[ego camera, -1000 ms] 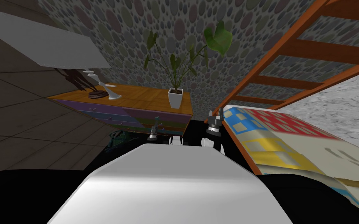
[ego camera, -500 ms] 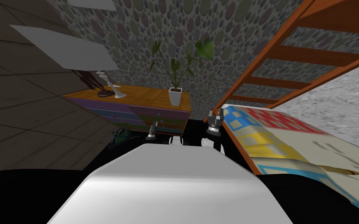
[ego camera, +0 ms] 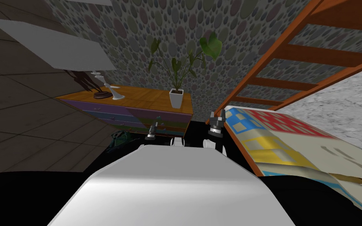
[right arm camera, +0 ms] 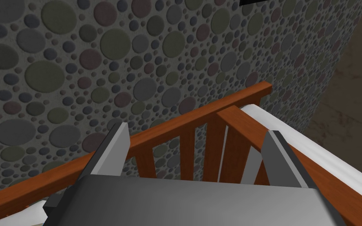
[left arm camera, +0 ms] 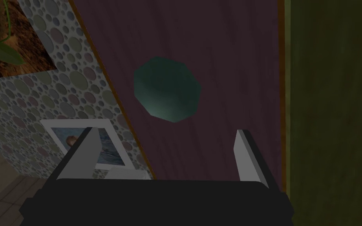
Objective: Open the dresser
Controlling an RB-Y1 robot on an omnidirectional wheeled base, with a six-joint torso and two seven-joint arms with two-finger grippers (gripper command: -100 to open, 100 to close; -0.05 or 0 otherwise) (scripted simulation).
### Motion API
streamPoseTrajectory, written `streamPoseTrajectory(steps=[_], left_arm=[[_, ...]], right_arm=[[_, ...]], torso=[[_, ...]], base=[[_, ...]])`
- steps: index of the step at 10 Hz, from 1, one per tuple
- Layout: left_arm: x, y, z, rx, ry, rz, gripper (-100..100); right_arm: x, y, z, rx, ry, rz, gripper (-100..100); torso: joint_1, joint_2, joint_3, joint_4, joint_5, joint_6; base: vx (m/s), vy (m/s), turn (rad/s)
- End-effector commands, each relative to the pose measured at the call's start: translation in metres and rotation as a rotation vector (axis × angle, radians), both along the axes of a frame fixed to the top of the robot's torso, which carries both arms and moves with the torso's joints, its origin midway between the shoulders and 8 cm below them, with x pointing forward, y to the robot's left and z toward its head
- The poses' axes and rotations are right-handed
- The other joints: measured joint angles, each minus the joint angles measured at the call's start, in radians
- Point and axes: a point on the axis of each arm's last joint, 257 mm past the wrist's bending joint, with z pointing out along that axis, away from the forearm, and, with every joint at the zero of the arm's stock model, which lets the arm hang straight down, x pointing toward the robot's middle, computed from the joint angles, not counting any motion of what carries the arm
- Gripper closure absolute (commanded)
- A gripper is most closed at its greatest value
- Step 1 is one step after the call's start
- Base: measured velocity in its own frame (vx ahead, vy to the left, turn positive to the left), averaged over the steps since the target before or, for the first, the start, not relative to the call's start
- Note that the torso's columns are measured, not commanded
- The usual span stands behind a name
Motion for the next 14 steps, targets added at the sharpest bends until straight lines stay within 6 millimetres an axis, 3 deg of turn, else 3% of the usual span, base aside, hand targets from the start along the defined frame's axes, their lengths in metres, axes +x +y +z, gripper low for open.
streamPoseTrajectory(steps=[1, 3, 8, 9, 10, 12, 14], left_arm=[[0.005, -0.012, -0.002, -0.05, 0.0, 0.016, -100], [0.006, -0.021, -0.002, -0.088, -0.003, 0.027, -100], [0.025, -0.014, 0.013, -0.078, -0.002, 0.025, -100], [0.022, -0.014, 0.012, -0.077, -0.005, 0.024, -100], [0.014, -0.017, 0.005, -0.078, -0.002, 0.024, 100], [0.007, -0.018, 0.0, -0.078, -0.003, 0.024, 100], [0.014, -0.015, 0.008, -0.079, -0.003, 0.018, 100]], right_arm=[[0.0, 0.0, 0.0, 0.0, 0.0, 0.0, 0], [0.0, 0.0, 0.0, 0.0, 0.0, 0.0, 0], [0.0, 0.0, 0.0, 0.0, 0.0, 0.0, 0], [0.0, 0.0, 0.0, 0.0, 0.0, 0.0, 0], [0.0, 0.0, 0.0, 0.0, 0.0, 0.0, 0], [0.0, 0.0, 0.0, 0.0, 0.0, 0.0, 0], [0.0, 0.0, 0.0, 0.0, 0.0, 0.0, 0]], torso=[[0.0, 0.004, 0.002, 0.001, 0.0, 0.0], [0.001, 0.008, 0.005, 0.002, 0.0, 0.0], [0.001, 0.003, 0.002, 0.001, 0.0, 0.0], [0.001, 0.004, 0.002, 0.001, 0.0, 0.0], [0.001, 0.004, 0.003, 0.001, 0.0, 0.0], [0.0, 0.006, 0.003, 0.002, -0.001, -0.001], [0.001, 0.004, 0.002, 0.001, 0.0, -0.001]], base=[[0.027, -0.015, 0.0], [-0.001, -0.006, 0.0], [0.008, -0.009, -0.001], [0.006, -0.005, 0.0], [-0.006, 0.006, 0.003], [-0.01, 0.012, -0.003], [-0.056, -0.003, 0.013]])
